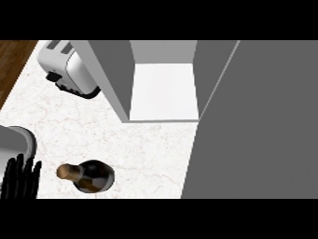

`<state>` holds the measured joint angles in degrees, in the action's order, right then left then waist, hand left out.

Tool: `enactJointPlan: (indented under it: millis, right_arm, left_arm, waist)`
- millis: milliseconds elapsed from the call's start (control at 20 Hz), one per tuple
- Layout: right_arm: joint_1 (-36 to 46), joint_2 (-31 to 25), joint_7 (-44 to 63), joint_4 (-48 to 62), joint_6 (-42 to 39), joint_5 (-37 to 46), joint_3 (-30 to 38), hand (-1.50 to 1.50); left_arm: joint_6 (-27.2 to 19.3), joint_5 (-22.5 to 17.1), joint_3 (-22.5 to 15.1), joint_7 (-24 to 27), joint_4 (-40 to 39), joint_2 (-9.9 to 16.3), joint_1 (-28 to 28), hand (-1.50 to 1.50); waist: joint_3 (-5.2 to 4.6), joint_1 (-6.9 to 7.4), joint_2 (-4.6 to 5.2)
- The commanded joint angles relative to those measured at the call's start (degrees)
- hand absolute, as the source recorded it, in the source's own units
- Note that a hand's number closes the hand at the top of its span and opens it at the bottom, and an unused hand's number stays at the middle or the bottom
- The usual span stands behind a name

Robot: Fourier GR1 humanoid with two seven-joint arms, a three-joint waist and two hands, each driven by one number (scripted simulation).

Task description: Pick up the wine, place it into the cabinet and close the cabinet

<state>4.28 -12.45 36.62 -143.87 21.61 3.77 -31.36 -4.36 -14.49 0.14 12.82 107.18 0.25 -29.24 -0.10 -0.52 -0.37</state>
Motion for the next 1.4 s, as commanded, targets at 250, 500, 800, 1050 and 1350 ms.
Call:
enactJointPlan:
  millis: [250,500,800,1050,1350]
  right_arm:
    - [-1.95,-3.12,3.51,-12.02,1.43,5.35,-1.72,-1.5]
    - [-2.27,-4.11,2.88,-11.31,1.85,4.78,-1.95,-1.5]
    - [-0.53,-4.31,5.44,-11.24,4.17,7.81,-3.99,-1.5]
    - [-2.96,-6.41,1.57,-10.69,2.88,4.23,-1.21,-1.5]
    - [-2.69,-5.33,1.22,-8.86,4.71,6.35,-4.5,-1.5]
  left_arm:
    - [-0.19,-0.14,1.24,7.09,-14.72,-0.25,6.26,-1.5]
    - [2.35,-0.41,3.43,12.83,-21.53,-0.24,8.12,-1.5]
    - [5.19,-1.35,2.8,17.49,-31.07,-0.22,10.44,-1.5]
    - [10.7,-4.69,4.23,17.38,-35.94,0.49,12.99,-1.5]
    - [14.69,-6.33,5.44,18.31,-44.9,2.51,19.36,-1.5]
  waist:
    - [0.01,-0.48,0.08]
    - [0.03,-0.16,0.14]
    - [-0.01,-0.32,0.06]
    - [0.06,0.02,0.19]
    - [0.03,-0.07,0.22]
